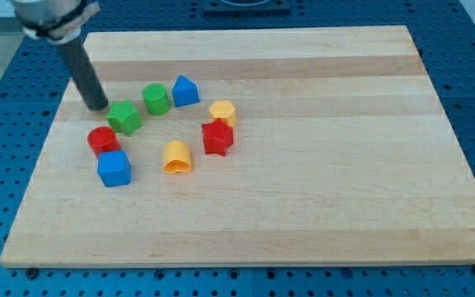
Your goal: Point your arm at the blue triangle
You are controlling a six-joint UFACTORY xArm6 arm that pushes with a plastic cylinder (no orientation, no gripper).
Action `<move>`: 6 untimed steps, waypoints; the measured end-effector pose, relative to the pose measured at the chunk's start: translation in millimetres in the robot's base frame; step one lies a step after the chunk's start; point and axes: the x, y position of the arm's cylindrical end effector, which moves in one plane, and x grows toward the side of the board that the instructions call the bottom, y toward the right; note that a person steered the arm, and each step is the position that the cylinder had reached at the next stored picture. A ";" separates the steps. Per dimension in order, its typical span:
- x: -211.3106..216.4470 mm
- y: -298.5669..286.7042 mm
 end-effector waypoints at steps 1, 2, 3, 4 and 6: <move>-31.2 63.5; -29.8 131.7; -22.6 156.5; -21.3 183.0; -71.3 130.3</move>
